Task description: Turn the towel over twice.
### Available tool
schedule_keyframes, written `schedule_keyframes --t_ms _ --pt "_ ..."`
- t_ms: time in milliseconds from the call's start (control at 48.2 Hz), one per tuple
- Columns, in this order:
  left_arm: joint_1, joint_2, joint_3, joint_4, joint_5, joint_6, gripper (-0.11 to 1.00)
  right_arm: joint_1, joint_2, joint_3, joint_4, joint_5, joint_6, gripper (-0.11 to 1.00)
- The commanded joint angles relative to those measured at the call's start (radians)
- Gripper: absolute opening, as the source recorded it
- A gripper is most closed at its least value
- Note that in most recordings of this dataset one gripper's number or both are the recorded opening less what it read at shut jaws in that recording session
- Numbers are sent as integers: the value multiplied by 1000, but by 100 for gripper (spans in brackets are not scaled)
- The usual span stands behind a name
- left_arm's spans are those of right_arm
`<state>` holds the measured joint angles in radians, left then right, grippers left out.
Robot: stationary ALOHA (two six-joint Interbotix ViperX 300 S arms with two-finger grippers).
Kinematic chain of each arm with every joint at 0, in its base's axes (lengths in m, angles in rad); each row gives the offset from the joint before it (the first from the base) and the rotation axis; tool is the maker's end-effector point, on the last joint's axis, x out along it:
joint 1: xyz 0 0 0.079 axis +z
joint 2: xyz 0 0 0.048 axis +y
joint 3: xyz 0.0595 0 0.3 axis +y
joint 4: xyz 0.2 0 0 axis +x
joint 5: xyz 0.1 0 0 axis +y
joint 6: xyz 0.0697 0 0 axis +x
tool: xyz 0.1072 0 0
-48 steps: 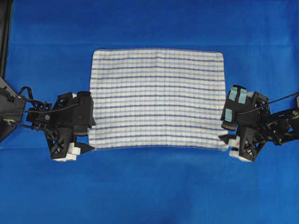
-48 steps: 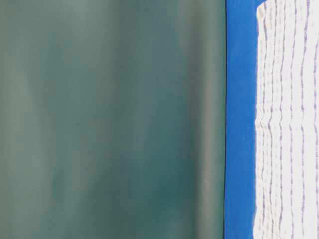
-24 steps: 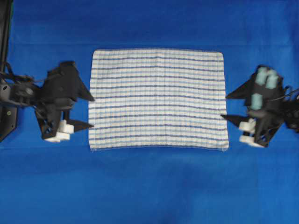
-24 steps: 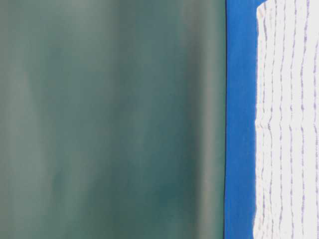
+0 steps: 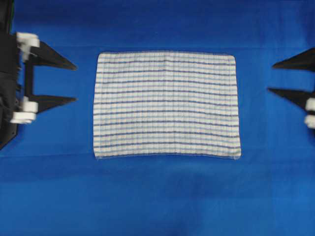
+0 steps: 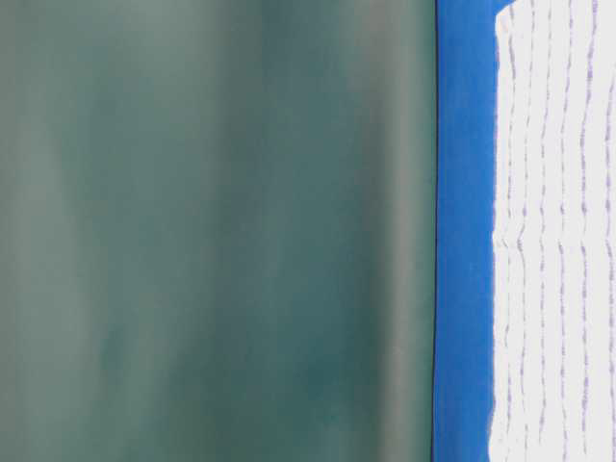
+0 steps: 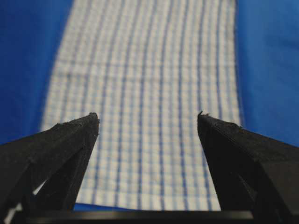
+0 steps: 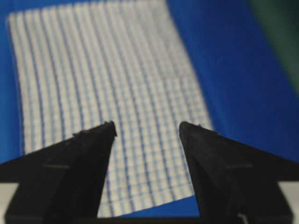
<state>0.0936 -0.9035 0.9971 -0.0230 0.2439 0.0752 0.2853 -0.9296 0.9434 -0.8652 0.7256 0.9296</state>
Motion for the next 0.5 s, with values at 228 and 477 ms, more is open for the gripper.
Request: schedule_keyframes --t_ms 228,477 --pt "71 -242 86 0 55 25 81 -2 -195 86 -8 43 -23 61" --pt "97 -414 206 -2 52 6 78 -2 -285 198 -6 -9 -2 61"
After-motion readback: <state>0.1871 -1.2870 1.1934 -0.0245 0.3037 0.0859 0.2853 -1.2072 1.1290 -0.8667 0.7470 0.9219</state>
